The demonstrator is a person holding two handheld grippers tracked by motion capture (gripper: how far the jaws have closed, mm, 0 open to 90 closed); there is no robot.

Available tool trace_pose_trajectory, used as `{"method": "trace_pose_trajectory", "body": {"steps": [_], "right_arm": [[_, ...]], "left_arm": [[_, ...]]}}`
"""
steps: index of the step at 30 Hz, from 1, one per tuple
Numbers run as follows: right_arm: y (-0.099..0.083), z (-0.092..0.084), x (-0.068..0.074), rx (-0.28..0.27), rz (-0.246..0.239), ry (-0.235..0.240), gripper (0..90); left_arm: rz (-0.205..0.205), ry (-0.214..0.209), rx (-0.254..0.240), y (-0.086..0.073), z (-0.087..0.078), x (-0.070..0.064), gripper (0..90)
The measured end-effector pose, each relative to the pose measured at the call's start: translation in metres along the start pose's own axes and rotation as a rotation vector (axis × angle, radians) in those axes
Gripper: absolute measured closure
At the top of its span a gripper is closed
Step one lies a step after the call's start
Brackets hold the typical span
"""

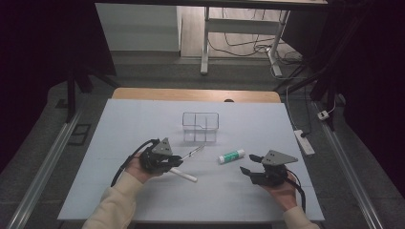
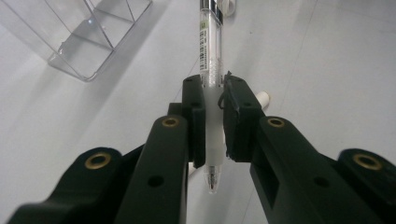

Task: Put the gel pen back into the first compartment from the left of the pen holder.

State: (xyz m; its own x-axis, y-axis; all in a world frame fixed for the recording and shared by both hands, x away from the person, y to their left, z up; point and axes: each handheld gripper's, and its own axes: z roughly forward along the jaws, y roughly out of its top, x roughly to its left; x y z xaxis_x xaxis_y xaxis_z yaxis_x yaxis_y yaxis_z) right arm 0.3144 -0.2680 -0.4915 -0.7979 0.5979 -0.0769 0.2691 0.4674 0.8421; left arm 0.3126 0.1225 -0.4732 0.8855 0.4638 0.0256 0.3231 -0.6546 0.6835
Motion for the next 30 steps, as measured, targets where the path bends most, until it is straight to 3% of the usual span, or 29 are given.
{"method": "trace_pose_trajectory", "body": {"steps": [21, 30], "right_arm": [[0.025, 0.008, 0.018, -0.04, -0.057, 0.039, 37.4], [0.032, 0.008, 0.023, -0.05, -0.073, 0.043, 37.4]], "left_arm": [[0.07, -0.025, 0.041, 0.035, 0.027, -0.012, 80.0], [0.098, -0.019, 0.077, 0.039, 0.037, -0.018, 80.0]]}}
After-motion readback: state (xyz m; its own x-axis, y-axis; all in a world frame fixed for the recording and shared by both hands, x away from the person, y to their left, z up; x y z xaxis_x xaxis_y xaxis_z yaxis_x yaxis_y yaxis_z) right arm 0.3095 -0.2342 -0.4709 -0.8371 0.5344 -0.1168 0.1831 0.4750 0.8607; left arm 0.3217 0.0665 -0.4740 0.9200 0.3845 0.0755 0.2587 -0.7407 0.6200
